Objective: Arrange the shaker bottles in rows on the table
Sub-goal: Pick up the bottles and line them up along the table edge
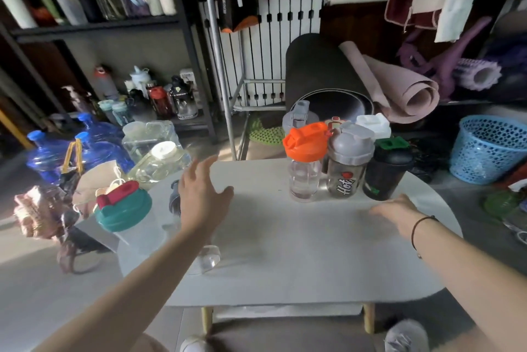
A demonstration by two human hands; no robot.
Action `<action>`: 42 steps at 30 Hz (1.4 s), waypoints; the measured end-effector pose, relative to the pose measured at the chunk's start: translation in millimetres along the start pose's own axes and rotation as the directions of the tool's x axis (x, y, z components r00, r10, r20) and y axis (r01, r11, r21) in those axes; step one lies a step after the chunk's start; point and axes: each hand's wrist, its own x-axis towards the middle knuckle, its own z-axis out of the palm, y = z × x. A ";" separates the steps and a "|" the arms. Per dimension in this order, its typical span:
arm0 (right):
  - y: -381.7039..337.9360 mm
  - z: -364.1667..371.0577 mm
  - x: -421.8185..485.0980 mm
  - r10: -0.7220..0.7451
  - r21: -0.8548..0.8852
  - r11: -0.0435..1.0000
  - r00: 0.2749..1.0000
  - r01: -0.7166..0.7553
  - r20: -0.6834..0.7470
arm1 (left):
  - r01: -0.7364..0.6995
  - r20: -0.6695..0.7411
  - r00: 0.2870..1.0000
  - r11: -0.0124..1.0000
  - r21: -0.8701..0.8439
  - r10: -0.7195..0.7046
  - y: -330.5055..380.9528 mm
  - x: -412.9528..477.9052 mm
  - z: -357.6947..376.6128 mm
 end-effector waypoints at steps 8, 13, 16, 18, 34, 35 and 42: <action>-4.4 11.2 -39.5 0.015 0.025 1.000 0.994 -0.018 0.112 | 0.612 0.247 0.770 0.791 -0.023 -0.589 -56.9 0.7 13.4; -1.6 7.2 -49.4 -0.025 0.028 0.999 0.985 0.020 0.171 | 0.557 0.227 0.830 0.780 -0.286 -0.510 -57.4 -15.6 18.2; 5.5 4.9 -43.6 -0.040 0.074 0.997 0.968 0.022 0.247 | 0.465 0.307 0.884 0.740 -0.486 -0.353 -35.5 -32.9 20.4; 6.2 5.2 -46.1 -0.065 0.085 0.995 0.963 0.044 0.262 | 0.407 0.357 0.905 0.720 -0.563 -0.233 -18.0 -43.0 27.8; 13.4 -31.8 -82.8 -0.402 0.135 0.894 0.629 0.428 0.665 | -0.105 0.298 0.805 0.617 -0.780 0.513 96.2 -101.4 107.9; 17.1 -36.7 -79.2 -0.426 0.142 0.883 0.637 0.447 0.642 | -0.099 0.316 0.787 0.614 -0.783 0.530 104.2 -104.2 109.2; 42.0 -51.5 -50.3 -0.442 0.112 0.895 0.824 0.432 0.356 | -0.109 0.399 0.741 0.682 -0.723 0.541 131.8 -104.7 128.8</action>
